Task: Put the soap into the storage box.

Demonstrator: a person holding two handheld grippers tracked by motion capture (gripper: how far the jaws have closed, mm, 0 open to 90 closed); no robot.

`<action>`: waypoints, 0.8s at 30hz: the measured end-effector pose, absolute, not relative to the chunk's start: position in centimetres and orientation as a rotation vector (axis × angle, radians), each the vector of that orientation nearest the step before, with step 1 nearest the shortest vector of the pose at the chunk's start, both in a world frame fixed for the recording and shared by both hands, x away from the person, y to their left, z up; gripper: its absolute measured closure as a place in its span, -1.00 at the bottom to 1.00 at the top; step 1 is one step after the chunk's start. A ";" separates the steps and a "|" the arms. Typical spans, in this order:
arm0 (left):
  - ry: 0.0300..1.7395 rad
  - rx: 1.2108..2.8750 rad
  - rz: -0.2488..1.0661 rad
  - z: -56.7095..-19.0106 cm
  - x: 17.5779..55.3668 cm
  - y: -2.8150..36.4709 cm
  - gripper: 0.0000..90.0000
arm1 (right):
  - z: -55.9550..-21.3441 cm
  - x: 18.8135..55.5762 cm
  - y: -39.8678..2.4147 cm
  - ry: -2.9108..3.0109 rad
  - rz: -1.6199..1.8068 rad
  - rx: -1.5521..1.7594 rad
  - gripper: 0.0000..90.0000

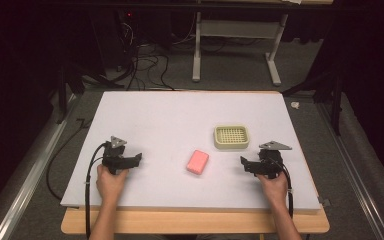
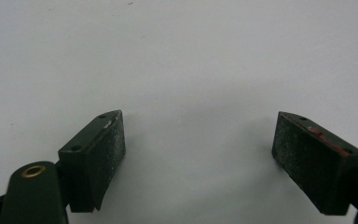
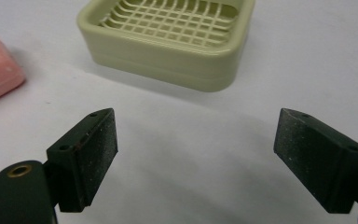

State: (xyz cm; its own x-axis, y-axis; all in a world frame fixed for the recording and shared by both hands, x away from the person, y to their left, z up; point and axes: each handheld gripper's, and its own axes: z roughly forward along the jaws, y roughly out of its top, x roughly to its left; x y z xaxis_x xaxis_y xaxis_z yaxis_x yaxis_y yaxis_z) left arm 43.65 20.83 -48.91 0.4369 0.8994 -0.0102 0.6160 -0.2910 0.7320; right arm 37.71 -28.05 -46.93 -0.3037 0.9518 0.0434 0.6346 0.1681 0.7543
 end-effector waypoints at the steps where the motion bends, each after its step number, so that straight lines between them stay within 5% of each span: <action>1: 1.270 2.020 0.541 -48.9 43.6 20.8 -0.61 | -46.9 37.6 -27.9 2.013 0.961 1.488 -0.69; 24: 1.269 2.017 0.546 -48.9 43.6 20.8 -0.61 | -46.5 36.6 -24.0 2.134 1.131 1.298 -0.69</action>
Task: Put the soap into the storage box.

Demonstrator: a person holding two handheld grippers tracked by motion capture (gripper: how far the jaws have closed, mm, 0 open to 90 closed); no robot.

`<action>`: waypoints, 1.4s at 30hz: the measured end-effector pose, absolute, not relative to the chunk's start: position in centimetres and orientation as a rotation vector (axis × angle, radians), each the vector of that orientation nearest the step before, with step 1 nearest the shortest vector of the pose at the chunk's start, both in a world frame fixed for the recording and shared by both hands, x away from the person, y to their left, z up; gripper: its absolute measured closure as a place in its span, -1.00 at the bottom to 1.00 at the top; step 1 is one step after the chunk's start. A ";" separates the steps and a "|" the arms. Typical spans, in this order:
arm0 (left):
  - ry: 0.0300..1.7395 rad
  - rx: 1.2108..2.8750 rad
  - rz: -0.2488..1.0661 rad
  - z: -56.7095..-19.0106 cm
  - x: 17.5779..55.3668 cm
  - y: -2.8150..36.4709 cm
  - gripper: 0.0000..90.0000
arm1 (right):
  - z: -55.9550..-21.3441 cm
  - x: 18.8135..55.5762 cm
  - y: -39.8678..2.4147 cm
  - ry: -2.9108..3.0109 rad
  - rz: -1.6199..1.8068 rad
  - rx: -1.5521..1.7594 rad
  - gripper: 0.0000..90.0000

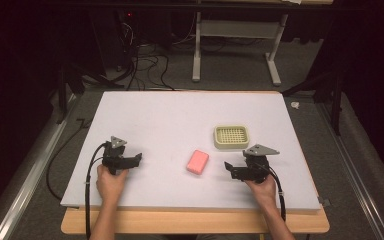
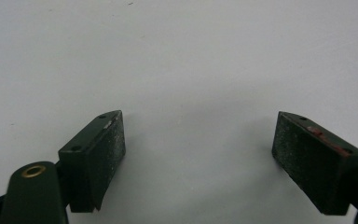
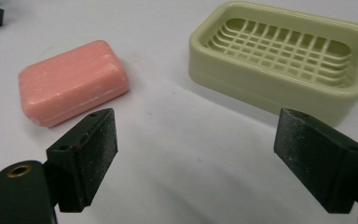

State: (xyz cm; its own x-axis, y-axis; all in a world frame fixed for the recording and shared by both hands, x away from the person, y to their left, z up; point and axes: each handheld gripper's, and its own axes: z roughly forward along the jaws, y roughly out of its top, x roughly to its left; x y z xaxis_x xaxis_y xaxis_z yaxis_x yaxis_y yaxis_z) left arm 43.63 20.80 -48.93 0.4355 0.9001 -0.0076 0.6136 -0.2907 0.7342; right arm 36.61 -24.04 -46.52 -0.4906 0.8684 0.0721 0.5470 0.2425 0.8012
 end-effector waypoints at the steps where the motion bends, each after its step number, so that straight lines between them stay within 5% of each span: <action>1: 1.270 2.017 0.546 -48.9 43.6 20.8 -0.61 | -46.5 36.6 -23.8 2.139 1.137 1.296 -0.69; 42: 1.270 2.017 0.550 -48.9 43.6 20.8 -0.61 | -45.5 38.9 -16.0 2.379 1.137 1.005 -0.73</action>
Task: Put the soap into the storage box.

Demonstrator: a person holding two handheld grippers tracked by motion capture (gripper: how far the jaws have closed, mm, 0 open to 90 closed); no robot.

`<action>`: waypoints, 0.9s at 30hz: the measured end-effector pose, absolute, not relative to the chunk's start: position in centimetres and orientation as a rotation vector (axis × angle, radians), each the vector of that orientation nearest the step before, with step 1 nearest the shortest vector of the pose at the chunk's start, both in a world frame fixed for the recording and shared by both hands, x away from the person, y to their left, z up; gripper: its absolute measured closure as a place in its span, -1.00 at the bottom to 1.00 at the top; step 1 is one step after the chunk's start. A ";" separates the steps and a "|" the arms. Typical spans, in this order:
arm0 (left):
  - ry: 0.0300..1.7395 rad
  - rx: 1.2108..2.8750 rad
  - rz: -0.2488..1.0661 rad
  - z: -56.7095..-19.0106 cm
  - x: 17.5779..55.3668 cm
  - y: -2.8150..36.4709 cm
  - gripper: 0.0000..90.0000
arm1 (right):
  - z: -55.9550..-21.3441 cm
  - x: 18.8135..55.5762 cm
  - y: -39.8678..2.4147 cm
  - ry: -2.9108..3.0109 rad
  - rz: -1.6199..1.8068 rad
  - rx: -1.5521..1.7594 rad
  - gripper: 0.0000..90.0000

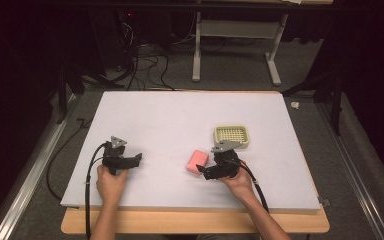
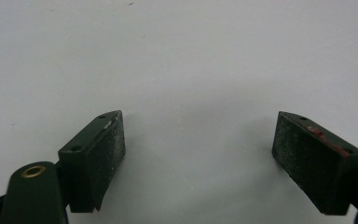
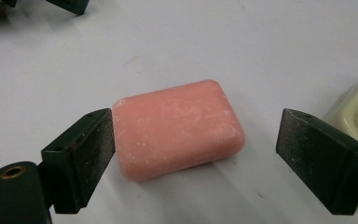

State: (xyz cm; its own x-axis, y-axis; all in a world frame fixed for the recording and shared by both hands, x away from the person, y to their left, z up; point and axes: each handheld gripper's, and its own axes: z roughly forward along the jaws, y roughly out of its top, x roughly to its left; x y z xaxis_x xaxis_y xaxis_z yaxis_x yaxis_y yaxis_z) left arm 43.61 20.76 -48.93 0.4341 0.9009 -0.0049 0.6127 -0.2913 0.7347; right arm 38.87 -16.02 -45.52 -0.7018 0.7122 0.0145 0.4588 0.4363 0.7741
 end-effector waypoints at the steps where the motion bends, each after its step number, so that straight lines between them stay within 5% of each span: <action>1: 1.270 2.017 0.549 -48.9 43.6 20.8 -0.61 | -45.4 38.9 -15.8 2.381 1.134 0.997 -0.73; 27: 1.271 2.017 0.544 -48.9 43.6 20.8 -0.61 | -46.1 41.4 -12.8 2.489 1.046 0.906 -0.74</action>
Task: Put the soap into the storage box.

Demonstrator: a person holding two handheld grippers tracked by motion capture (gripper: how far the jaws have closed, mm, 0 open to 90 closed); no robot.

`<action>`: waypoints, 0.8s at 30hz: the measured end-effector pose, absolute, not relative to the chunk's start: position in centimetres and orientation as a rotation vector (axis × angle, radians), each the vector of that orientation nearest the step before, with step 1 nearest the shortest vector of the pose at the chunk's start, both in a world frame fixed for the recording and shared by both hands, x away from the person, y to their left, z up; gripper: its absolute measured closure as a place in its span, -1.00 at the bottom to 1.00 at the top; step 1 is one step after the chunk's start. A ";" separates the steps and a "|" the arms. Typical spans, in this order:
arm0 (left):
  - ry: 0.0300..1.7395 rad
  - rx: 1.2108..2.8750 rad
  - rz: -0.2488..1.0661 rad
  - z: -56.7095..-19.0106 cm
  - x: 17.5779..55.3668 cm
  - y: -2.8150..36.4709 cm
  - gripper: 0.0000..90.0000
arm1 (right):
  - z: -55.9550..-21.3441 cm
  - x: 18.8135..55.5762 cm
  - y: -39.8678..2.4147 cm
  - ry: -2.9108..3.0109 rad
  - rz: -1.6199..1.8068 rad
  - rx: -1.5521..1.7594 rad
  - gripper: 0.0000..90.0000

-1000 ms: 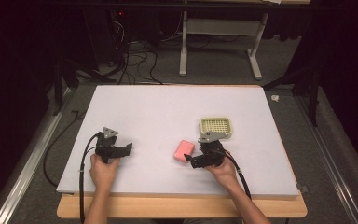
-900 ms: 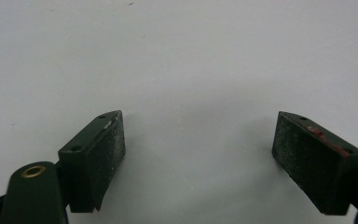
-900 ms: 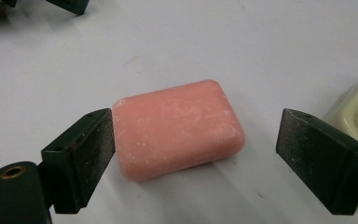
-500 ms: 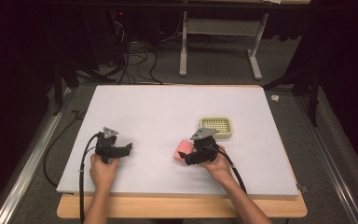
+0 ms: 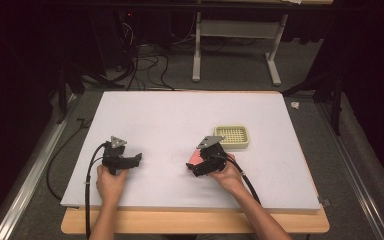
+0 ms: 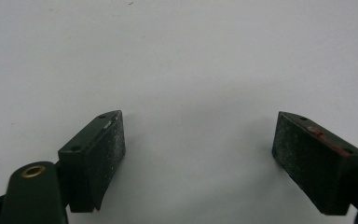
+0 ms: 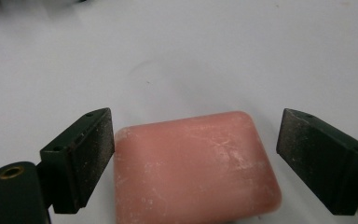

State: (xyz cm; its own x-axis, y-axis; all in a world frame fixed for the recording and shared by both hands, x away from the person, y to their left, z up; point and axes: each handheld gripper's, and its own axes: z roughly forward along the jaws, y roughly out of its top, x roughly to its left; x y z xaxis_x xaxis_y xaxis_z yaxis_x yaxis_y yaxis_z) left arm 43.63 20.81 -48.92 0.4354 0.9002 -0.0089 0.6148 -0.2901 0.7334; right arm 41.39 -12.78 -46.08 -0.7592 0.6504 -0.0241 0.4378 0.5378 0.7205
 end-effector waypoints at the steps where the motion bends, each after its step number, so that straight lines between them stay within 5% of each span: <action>1: 1.270 2.017 0.544 -48.9 43.6 20.8 -0.61 | -46.1 41.5 -12.7 2.491 1.048 0.909 -0.75; 24: 1.271 2.018 0.542 -48.9 43.6 20.8 -0.61 | -48.1 42.0 -11.9 2.541 0.946 0.968 -0.74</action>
State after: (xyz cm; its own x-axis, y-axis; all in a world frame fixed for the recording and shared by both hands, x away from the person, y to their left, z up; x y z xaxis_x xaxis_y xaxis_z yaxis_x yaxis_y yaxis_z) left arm 43.64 20.83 -48.91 0.4357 0.9000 -0.0100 0.6162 -0.2901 0.7322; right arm 41.96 -11.92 -48.12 -0.7433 0.6688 -0.0122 0.4980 0.5654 0.6575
